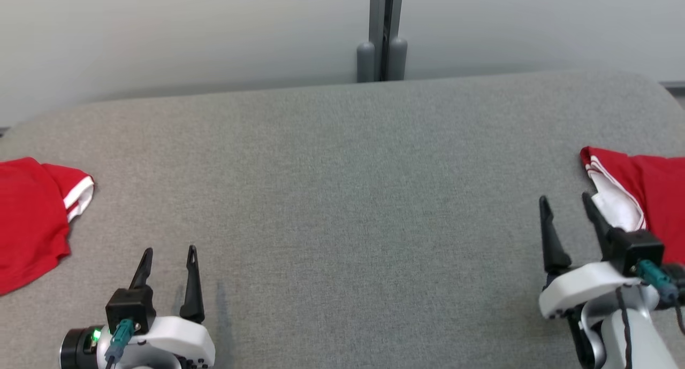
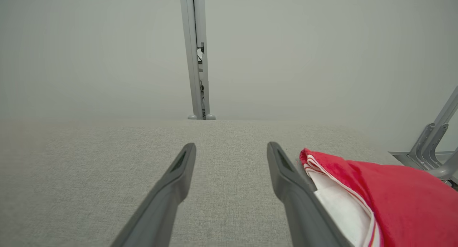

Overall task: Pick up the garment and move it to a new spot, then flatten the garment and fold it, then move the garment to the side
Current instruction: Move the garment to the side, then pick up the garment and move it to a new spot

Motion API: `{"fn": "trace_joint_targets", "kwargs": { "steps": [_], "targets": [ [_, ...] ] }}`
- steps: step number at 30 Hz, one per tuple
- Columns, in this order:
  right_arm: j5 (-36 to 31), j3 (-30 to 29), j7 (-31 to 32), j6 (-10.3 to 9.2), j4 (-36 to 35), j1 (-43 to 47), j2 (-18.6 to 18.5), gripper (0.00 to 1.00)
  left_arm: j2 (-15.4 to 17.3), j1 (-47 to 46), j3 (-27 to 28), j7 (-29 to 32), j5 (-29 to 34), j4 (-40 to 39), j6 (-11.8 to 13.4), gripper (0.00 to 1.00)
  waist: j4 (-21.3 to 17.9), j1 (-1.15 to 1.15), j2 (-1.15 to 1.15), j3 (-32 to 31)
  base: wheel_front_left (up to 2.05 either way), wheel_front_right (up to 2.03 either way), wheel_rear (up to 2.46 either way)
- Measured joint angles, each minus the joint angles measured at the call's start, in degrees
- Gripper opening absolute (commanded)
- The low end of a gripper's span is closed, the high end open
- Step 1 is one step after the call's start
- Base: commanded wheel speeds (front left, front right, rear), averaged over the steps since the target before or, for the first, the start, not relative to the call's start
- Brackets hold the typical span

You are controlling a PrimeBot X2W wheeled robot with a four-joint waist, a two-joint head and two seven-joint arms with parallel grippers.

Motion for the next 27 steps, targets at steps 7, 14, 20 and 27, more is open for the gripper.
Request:
{"fn": "trace_joint_targets", "kwargs": {
  "steps": [7, 14, 20, 27],
  "targets": [
    [4.13, 4.48, 0.00, 0.00, 0.43, 4.82, 0.08, 1.00, -0.14, 3.13, 1.10, 0.00, -0.24, 1.01, 0.00, 1.00, 1.13, 0.00, 0.00, -5.29, 0.00, 0.00, 0.00],
    [6.04, 5.54, 0.00, 0.00, 0.27, 5.92, 0.12, 1.00, -0.20, 4.47, 1.80, 0.00, -0.34, 1.19, -0.16, 1.00, 2.19, 0.00, 0.00, -7.07, 0.00, 0.00, 0.00],
    [6.80, 5.73, 0.00, -0.01, 0.08, 6.18, 0.10, 1.00, -0.21, 5.26, 1.93, 0.00, -0.83, 1.19, -0.16, 1.00, 2.64, 0.00, 0.00, -7.24, 0.00, 0.00, 0.00],
    [6.73, 6.24, 0.00, -0.01, -0.07, 6.23, 0.07, 1.00, -0.26, 4.97, 1.60, 0.00, -2.07, 1.25, 0.18, 1.00, 4.78, 0.00, 0.00, -6.50, 0.00, 0.00, 0.00]
  ]
}}
